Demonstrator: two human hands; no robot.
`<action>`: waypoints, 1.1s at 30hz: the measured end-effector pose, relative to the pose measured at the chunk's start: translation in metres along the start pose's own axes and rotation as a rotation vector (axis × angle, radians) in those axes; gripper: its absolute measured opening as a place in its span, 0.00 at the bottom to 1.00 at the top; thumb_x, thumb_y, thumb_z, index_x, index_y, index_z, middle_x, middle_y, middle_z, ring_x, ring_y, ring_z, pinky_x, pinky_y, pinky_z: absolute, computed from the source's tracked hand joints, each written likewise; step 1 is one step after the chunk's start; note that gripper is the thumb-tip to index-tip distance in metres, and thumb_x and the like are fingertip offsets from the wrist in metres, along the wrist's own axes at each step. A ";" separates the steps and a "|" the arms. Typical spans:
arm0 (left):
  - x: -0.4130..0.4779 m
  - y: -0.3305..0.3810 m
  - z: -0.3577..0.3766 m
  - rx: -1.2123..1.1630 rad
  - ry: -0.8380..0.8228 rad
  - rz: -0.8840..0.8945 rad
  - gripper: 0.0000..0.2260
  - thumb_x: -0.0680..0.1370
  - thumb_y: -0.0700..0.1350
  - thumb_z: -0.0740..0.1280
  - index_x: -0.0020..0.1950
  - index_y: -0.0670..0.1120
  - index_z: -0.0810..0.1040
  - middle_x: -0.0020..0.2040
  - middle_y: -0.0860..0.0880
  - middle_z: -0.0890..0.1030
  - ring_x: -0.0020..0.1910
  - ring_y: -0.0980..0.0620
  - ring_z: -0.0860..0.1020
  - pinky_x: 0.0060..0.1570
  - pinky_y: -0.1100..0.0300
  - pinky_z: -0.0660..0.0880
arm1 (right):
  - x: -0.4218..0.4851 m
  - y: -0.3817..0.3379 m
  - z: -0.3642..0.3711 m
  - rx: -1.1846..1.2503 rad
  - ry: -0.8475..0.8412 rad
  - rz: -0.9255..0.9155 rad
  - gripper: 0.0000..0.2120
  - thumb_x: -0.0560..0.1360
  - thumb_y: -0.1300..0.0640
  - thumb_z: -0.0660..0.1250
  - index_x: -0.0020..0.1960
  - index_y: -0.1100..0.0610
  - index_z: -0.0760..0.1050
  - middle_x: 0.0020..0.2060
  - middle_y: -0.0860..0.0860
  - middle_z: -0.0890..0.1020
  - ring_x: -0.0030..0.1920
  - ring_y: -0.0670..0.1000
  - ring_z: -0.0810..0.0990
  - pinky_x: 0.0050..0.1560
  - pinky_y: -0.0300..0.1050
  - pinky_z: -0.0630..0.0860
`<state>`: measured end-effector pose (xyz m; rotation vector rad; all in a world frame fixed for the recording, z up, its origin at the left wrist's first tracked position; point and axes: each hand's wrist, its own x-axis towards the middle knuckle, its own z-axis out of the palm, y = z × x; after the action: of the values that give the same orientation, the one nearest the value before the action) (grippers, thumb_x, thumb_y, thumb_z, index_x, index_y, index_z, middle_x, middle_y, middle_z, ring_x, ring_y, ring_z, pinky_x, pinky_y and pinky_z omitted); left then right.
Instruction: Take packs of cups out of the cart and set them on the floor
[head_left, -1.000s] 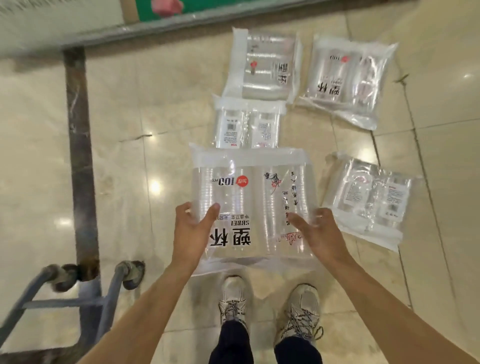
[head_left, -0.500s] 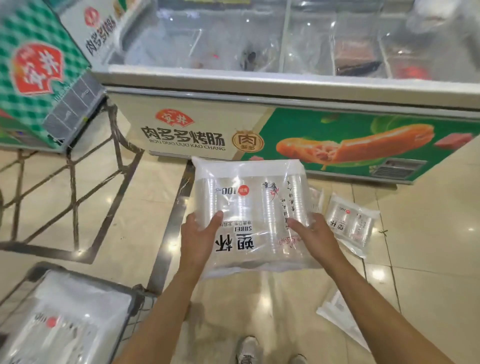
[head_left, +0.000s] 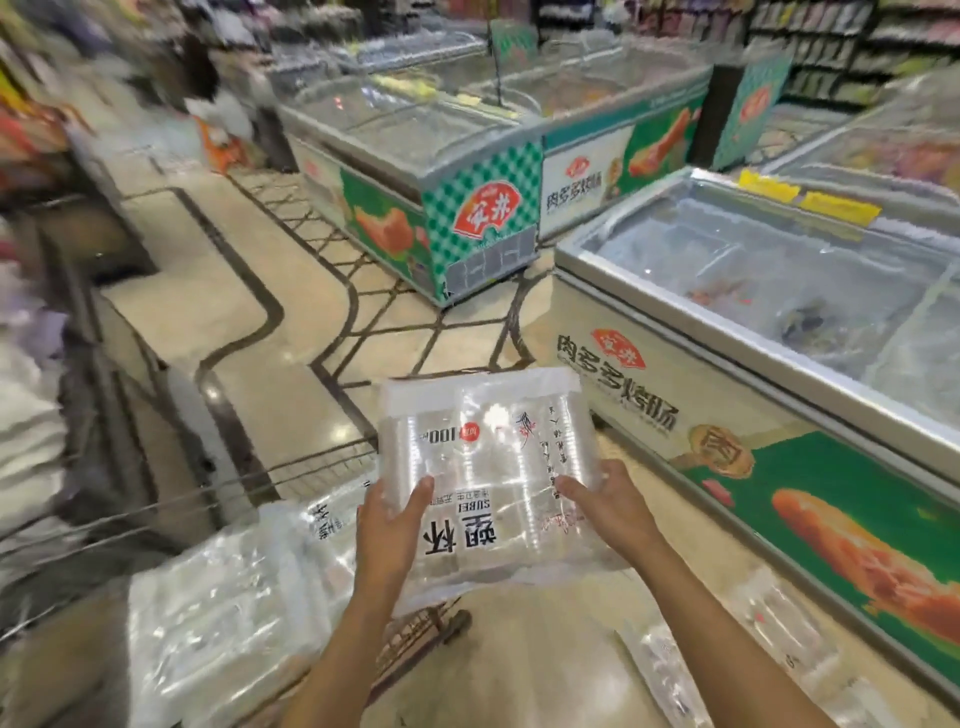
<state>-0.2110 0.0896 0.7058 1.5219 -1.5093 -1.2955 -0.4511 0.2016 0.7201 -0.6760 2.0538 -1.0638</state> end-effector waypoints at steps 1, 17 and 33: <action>-0.003 -0.006 -0.017 -0.023 0.051 -0.008 0.32 0.74 0.66 0.69 0.73 0.50 0.71 0.60 0.49 0.80 0.54 0.50 0.80 0.51 0.51 0.78 | 0.002 -0.010 0.015 -0.026 -0.047 -0.030 0.27 0.75 0.45 0.73 0.67 0.53 0.65 0.49 0.40 0.76 0.45 0.45 0.80 0.41 0.40 0.70; -0.022 -0.135 -0.214 -0.225 0.601 -0.380 0.27 0.76 0.63 0.69 0.67 0.49 0.71 0.54 0.54 0.80 0.51 0.54 0.81 0.52 0.50 0.79 | 0.003 -0.104 0.295 -0.399 -0.647 -0.228 0.31 0.73 0.42 0.74 0.69 0.54 0.66 0.58 0.51 0.78 0.49 0.50 0.82 0.49 0.49 0.79; 0.039 -0.201 -0.210 -0.694 1.104 -0.737 0.27 0.80 0.52 0.69 0.76 0.45 0.64 0.62 0.50 0.78 0.55 0.50 0.79 0.52 0.56 0.76 | 0.084 -0.155 0.522 -0.939 -1.110 -0.542 0.30 0.68 0.34 0.74 0.62 0.51 0.73 0.54 0.48 0.80 0.52 0.52 0.81 0.50 0.48 0.77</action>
<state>0.0490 0.0391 0.5798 1.8164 0.2054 -0.8477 -0.0734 -0.1842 0.6104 -1.8359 1.2392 0.2152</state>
